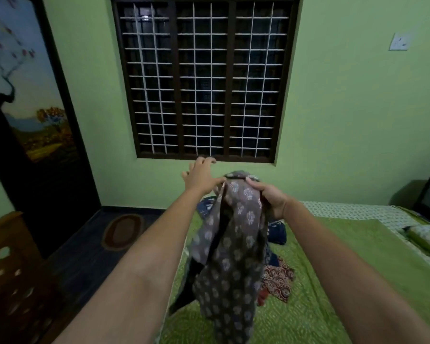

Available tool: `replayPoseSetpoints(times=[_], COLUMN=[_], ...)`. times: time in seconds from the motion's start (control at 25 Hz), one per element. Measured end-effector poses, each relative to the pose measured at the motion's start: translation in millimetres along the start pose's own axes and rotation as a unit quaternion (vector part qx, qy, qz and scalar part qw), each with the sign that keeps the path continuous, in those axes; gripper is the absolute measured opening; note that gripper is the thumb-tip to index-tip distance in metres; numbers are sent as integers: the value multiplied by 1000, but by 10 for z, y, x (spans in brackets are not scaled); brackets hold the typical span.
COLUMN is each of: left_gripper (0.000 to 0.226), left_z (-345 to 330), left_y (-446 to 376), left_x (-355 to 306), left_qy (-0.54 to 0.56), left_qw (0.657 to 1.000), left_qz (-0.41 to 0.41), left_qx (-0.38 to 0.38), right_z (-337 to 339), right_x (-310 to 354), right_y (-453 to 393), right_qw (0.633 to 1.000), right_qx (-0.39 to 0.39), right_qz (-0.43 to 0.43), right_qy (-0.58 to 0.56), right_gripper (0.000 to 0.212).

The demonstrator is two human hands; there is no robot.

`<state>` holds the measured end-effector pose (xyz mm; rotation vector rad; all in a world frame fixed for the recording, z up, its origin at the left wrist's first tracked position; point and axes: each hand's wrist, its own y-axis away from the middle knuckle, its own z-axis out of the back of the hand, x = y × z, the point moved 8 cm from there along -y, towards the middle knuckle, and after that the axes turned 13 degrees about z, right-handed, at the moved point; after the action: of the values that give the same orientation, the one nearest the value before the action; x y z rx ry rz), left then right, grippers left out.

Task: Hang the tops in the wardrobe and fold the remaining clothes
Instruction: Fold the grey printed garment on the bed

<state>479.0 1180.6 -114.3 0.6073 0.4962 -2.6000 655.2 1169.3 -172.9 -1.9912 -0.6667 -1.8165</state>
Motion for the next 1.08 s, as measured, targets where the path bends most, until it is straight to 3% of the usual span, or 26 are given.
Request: replayPoseSetpoints(times=[0.04,0.08,0.16,0.2,0.24,0.28,0.48,0.6,0.72,0.8,0.88,0.96,1.0,1.08], left_gripper=[49,53,72,84,92,96,99,74,37,34,40,44,44,35], left_z=[-166,-372,-939,-1227,-1427,-1513,-1597,-1610,-1442,-1254,-1000,-858,-821,-714], left_y=[20,88,414,607,752,848,895,891,632,424,267,139,55,-159], left_x=[383,803,1437,1493,1391,1226,632,523,798,1086,1323,1413,1392,1241], left_qy=[74,173,391,468,510,525,556,595,607,566,434,288,289,406], left_qw=[991,956,808,737,690,674,663,644,702,753,838,901,900,852], left_qz=[114,238,437,471,465,436,345,314,316,323,329,322,322,319], left_qx=[0,-1,54,130,219,282,363,363,198,87,21,26,43,87], right_z=[77,149,218,217,189,176,144,276,615,1006,1452,1816,1891,1984], right_x=[41,63,99,115,141,143,92,48,-126,-423,-776,-930,-827,-333], right_y=[-39,-80,-171,-219,-245,-288,-327,-319,-239,-161,-4,128,149,62], right_qw=[999,995,985,981,978,978,978,980,992,994,982,969,968,974], right_qx=[-33,-64,-90,-89,-85,-78,-52,-51,-68,-85,-134,-192,-208,-223], right_qz=[28,49,73,77,77,75,62,63,16,-58,-122,-141,-126,-42], right_qy=[-32,-65,-132,-155,-173,-179,-191,-183,-107,-20,51,66,57,4], right_gripper=[37,39,36,35,34,34,39,40,42,45,42,25,19,14])
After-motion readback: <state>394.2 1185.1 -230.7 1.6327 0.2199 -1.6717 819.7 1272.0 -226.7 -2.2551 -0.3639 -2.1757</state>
